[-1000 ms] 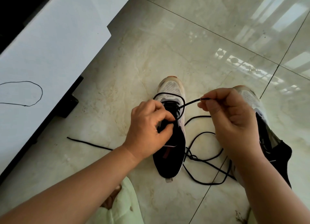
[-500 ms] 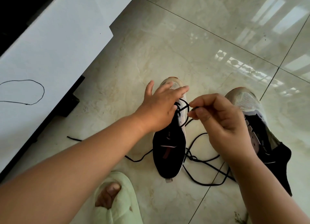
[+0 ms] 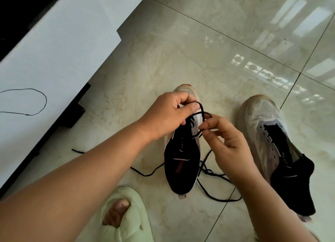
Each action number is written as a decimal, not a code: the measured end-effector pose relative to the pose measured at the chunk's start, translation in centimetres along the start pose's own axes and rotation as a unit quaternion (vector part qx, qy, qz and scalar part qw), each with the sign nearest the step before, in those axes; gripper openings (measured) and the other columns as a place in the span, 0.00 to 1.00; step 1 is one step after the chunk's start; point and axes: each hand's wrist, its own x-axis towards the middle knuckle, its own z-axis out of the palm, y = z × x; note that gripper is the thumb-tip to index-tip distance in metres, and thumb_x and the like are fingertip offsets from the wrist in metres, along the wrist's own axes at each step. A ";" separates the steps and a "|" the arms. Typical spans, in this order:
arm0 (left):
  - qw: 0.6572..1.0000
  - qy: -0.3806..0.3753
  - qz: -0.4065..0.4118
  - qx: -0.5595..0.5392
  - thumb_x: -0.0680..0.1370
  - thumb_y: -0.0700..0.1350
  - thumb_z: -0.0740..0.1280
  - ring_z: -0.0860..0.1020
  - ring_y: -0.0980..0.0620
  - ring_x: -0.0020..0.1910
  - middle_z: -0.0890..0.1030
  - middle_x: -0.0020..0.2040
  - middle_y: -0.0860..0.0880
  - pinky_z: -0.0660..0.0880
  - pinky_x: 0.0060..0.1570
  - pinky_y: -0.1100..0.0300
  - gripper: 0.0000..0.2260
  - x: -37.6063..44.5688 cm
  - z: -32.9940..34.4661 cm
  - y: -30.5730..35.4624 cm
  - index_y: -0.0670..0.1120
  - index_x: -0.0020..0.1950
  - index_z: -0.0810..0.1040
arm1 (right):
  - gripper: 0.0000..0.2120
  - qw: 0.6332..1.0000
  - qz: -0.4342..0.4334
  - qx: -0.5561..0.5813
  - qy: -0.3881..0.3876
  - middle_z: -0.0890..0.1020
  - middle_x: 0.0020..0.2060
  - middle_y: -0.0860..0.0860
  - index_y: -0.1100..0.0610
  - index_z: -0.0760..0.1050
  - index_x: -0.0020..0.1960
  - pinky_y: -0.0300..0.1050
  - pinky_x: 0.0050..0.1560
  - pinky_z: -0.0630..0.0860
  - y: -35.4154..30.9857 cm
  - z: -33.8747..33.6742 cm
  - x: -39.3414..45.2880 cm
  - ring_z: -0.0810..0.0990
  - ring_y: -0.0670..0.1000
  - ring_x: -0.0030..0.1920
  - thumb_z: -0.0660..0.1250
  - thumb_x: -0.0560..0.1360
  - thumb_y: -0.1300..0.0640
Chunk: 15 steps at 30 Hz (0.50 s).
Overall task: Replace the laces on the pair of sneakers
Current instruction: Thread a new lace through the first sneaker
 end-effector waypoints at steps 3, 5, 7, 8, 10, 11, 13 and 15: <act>1.000 -0.002 -0.003 -0.028 0.77 0.43 0.66 0.75 0.61 0.27 0.77 0.28 0.61 0.73 0.34 0.66 0.05 0.2 -0.7 0.5 0.44 0.46 0.80 | 0.12 1.000 -0.020 0.010 0.013 0.76 0.58 0.43 0.48 0.76 0.43 0.40 0.57 0.70 -0.5 -0.1 -0.1 0.75 0.45 0.58 0.64 0.75 0.66; 0.999 0.015 0.003 -0.035 0.76 0.43 0.67 0.76 0.62 0.30 0.79 0.32 0.61 0.75 0.36 0.67 0.04 0.5 -1.0 0.5 0.47 0.47 0.82 | 0.11 0.998 -0.054 -0.006 0.042 0.75 0.59 0.43 0.48 0.77 0.43 0.35 0.55 0.69 -1.1 -0.3 -0.1 0.73 0.42 0.59 0.66 0.75 0.64; 0.999 0.051 0.019 -0.003 0.75 0.44 0.69 0.76 0.66 0.35 0.79 0.37 0.60 0.71 0.40 0.73 0.05 0.7 -1.2 0.3 0.51 0.48 0.83 | 0.09 0.995 -0.089 -0.007 0.049 0.76 0.58 0.43 0.49 0.77 0.43 0.31 0.51 0.68 -1.9 -0.5 -0.1 0.74 0.41 0.57 0.65 0.73 0.63; 0.997 0.068 0.026 0.021 0.74 0.44 0.70 0.76 0.66 0.38 0.78 0.39 0.60 0.70 0.42 0.74 0.05 0.8 -1.3 0.1 0.51 0.49 0.84 | 0.08 0.995 -0.096 0.017 0.033 0.78 0.56 0.44 0.51 0.77 0.44 0.34 0.50 0.70 -2.1 -0.5 -0.2 0.76 0.42 0.55 0.64 0.73 0.63; 0.994 0.087 0.028 0.061 0.73 0.45 0.71 0.76 0.63 0.41 0.79 0.40 0.57 0.72 0.47 0.69 0.05 0.9 -1.4 -0.3 0.53 0.47 0.84 | 0.07 0.994 -0.079 0.078 -0.024 0.82 0.46 0.49 0.55 0.77 0.45 0.42 0.45 0.74 -2.3 -0.7 -0.3 0.79 0.48 0.44 0.62 0.73 0.64; 0.993 0.090 0.025 0.073 0.73 0.47 0.72 0.76 0.61 0.41 0.79 0.40 0.56 0.72 0.47 0.67 0.04 0.8 -1.5 -0.5 0.53 0.46 0.84 | 0.06 0.994 -0.063 0.082 -0.044 0.82 0.40 0.52 0.57 0.76 0.44 0.43 0.41 0.75 -2.3 -0.7 -0.3 0.79 0.50 0.38 0.62 0.74 0.65; 0.993 0.093 0.023 0.067 0.72 0.48 0.72 0.76 0.60 0.38 0.79 0.39 0.55 0.73 0.44 0.66 0.02 0.4 -1.7 -1.0 0.53 0.43 0.84 | 0.08 0.998 -0.040 0.030 -0.046 0.76 0.30 0.55 0.56 0.76 0.43 0.47 0.33 0.72 -1.9 -0.9 -0.4 0.73 0.56 0.31 0.62 0.75 0.67; 0.992 0.118 0.029 0.029 0.73 0.46 0.71 0.77 0.61 0.37 0.81 0.38 0.54 0.73 0.41 0.68 0.01 0.0 -2.0 -1.6 0.51 0.42 0.83 | 0.09 0.998 -0.042 -0.039 -0.040 0.72 0.27 0.58 0.54 0.76 0.39 0.43 0.27 0.67 -1.4 -1.3 -0.4 0.68 0.56 0.27 0.61 0.71 0.66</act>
